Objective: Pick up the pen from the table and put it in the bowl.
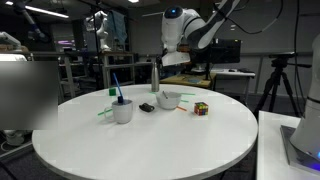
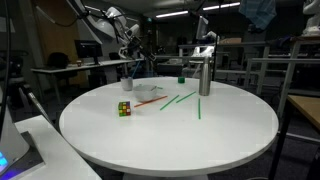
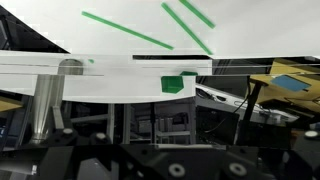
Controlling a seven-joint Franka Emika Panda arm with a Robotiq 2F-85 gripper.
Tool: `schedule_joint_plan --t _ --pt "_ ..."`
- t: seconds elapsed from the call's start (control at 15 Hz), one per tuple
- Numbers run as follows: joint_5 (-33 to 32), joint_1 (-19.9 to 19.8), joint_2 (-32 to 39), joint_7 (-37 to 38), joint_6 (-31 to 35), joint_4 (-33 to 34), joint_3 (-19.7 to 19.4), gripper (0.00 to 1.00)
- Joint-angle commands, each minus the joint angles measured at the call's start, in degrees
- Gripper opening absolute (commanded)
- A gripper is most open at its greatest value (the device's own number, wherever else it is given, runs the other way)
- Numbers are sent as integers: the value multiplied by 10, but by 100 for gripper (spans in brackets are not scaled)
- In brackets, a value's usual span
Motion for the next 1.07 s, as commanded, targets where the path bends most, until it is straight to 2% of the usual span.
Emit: schedule_joint_plan --t 0.0,0.27,0.53,0.8,0.87,1.0 --pt "53 -18 -47 -45 8 -44 24 100" --pt "126 -18 -78 -103 11 -74 33 100" --pt "170 -17 -99 -139 11 -93 37 100" --pt "196 -16 -107 -160 8 -104 41 100" --pt "178 -15 -85 -135 1 -85 43 100" --pt "181 -15 -88 -138 1 -89 44 100"
